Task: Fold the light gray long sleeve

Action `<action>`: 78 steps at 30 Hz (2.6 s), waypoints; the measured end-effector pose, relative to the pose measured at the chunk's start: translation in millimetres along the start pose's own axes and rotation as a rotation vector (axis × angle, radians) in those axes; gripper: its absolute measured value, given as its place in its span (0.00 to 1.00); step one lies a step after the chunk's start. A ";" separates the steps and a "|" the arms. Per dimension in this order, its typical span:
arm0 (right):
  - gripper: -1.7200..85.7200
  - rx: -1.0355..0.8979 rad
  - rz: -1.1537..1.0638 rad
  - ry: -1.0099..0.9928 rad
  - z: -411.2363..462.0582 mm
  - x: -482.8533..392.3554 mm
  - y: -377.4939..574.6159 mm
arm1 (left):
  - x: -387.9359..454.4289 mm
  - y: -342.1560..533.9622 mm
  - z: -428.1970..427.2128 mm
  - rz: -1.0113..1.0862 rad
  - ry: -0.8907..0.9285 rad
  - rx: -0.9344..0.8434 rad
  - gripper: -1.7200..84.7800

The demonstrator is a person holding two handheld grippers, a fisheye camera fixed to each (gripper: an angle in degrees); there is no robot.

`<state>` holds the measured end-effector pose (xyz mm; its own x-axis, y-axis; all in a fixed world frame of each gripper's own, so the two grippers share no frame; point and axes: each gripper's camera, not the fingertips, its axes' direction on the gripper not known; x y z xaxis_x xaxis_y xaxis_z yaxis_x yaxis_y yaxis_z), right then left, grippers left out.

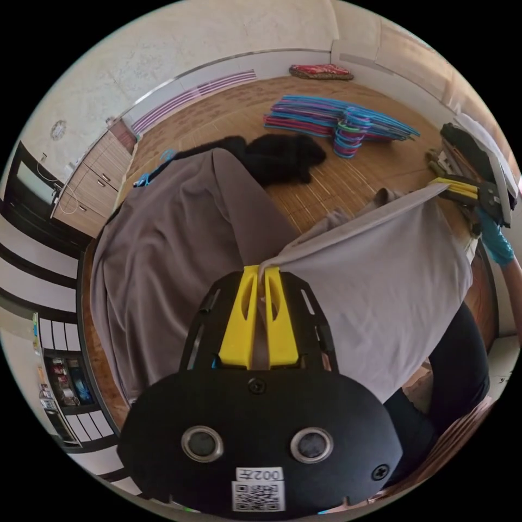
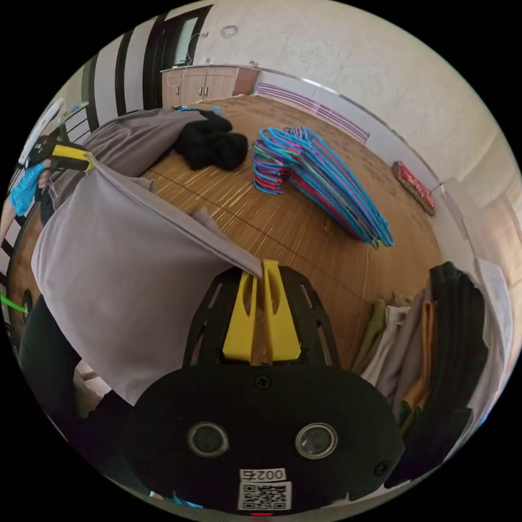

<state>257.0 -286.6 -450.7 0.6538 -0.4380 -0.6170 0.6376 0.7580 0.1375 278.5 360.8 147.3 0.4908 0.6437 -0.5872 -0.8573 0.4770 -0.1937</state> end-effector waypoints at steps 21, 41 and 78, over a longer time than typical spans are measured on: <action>0.08 0.060 0.145 -0.230 -45.6 153.4 65.4 | -46.8 15.6 23.3 -0.163 -0.010 0.049 0.07; 0.14 -0.039 -0.034 -0.511 -150.6 152.3 289.2 | 16.6 187.8 14.3 0.144 0.290 -0.028 0.13; 0.01 0.006 -0.076 -0.516 -339.3 63.7 449.1 | 43.3 297.5 -59.7 0.001 0.298 -0.030 0.01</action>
<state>446.7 189.9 -691.2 0.7205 -0.6738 -0.1637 0.6922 0.7129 0.1126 35.4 494.9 17.3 0.4262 0.4380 -0.7916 -0.8642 0.4559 -0.2131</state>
